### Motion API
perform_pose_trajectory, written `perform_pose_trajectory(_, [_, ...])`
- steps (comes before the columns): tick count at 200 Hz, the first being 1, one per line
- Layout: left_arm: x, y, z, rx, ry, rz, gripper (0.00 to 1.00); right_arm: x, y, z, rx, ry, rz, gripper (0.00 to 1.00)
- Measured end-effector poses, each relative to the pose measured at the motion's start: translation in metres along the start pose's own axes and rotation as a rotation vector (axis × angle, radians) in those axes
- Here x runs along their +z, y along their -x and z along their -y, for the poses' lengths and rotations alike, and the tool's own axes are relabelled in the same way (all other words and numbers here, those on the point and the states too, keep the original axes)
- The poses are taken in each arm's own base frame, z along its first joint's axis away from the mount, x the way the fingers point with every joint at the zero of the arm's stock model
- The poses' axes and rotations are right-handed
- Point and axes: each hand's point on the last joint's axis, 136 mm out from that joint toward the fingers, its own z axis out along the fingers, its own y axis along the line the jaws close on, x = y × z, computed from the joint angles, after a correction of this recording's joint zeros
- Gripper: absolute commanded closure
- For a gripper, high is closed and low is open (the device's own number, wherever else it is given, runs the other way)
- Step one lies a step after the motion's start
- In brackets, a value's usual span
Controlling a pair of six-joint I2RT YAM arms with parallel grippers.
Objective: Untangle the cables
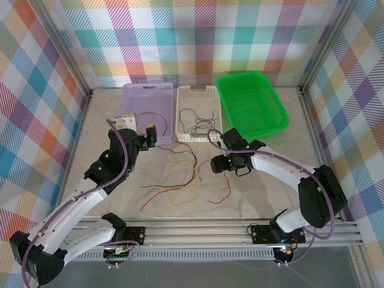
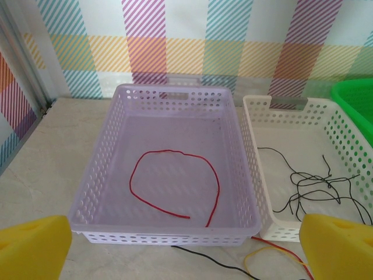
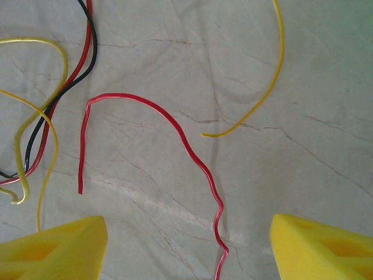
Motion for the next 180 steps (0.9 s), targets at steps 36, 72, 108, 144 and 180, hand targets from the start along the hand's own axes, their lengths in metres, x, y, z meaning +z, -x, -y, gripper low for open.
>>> perform_pose_trajectory(36, [0.001,-0.001,0.0,0.005,0.001,-0.003,0.0,0.025,0.0,0.006,0.004,-0.032,-0.027,0.37])
perform_pose_trajectory(72, [0.002,-0.002,0.001,0.011,0.001,-0.006,0.0,0.044,-0.009,0.011,0.019,-0.055,-0.074,0.57])
perform_pose_trajectory(108, [0.003,-0.003,0.001,0.018,0.003,-0.01,0.0,0.044,-0.006,0.01,0.023,-0.048,-0.063,0.82])
perform_pose_trajectory(144, [0.003,-0.003,0.001,0.022,0.003,-0.01,0.0,0.044,-0.007,0.008,0.027,-0.041,-0.064,0.91])
perform_pose_trajectory(180, [0.003,-0.003,0.001,0.022,0.003,-0.01,0.0,0.032,-0.001,0.005,0.023,-0.029,-0.034,0.98])
